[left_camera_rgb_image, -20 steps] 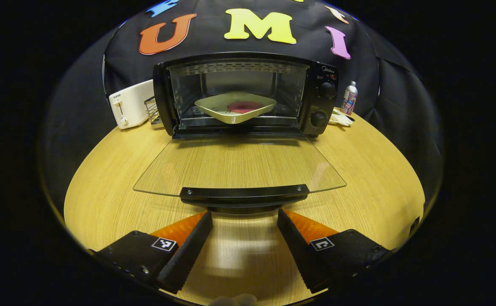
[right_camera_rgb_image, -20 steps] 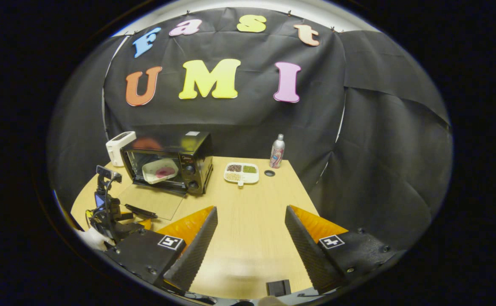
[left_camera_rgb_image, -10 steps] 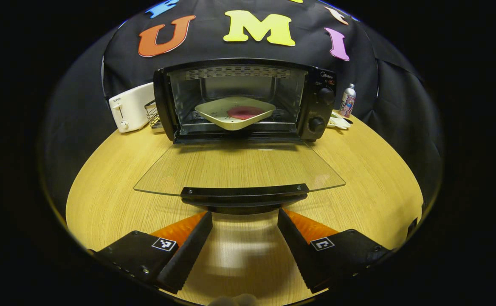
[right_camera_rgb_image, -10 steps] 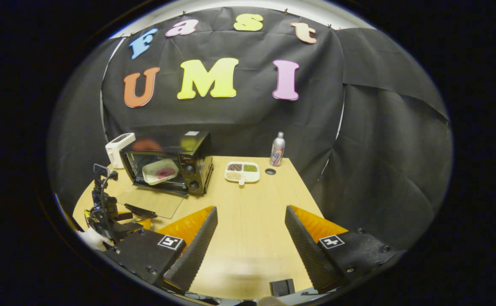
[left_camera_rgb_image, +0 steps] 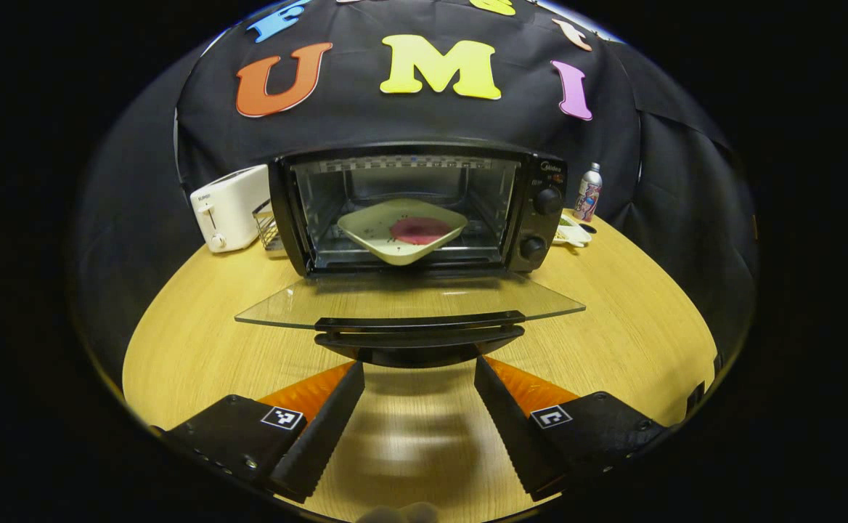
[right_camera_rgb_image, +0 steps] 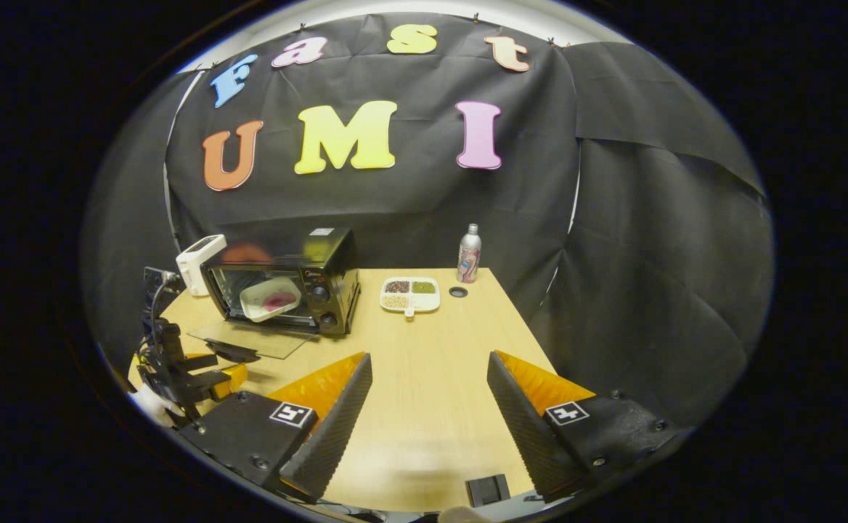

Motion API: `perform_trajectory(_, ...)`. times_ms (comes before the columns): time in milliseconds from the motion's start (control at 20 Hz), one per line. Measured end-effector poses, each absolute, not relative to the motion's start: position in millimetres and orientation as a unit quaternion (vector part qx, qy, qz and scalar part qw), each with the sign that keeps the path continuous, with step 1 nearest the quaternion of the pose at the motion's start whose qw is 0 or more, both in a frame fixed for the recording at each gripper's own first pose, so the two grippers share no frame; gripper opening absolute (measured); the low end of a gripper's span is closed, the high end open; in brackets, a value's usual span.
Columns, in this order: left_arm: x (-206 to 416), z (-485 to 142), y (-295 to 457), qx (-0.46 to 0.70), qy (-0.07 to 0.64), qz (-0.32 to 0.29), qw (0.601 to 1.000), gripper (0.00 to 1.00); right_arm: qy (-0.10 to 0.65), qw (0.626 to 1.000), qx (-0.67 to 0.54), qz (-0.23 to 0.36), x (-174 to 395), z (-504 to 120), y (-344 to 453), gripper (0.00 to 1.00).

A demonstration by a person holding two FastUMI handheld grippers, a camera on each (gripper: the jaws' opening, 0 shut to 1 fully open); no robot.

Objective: Open the electric oven with the left hand, put the food in, and close the electric oven.

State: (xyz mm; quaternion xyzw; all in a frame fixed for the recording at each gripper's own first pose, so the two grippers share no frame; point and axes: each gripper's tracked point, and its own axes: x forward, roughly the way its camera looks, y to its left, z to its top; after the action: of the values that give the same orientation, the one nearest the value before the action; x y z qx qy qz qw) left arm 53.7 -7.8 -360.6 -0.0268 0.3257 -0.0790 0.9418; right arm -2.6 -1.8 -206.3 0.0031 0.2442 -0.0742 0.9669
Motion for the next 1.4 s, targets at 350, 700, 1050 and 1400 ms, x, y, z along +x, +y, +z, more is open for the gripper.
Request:
perform_trajectory(350,82,-321,-3,-0.016,0.291,-0.082,0.953,0.98,0.247,0.965,0.021,-0.082,-7,-210,-8,0.97)
perform_trajectory(700,111,-297,-2,-0.014,0.271,-0.078,0.959,0.97,0.241,0.964,0.043,-0.102,-13,-206,-24,0.96)
perform_trajectory(1050,153,-280,1,-0.008,0.253,-0.074,0.965,0.98,0.241,0.964,0.045,-0.106,-17,-204,-24,0.96)
perform_trajectory(1400,163,-278,11,-0.006,0.251,-0.062,0.966,0.97,0.237,0.965,0.045,-0.103,-19,-198,-19,0.96)
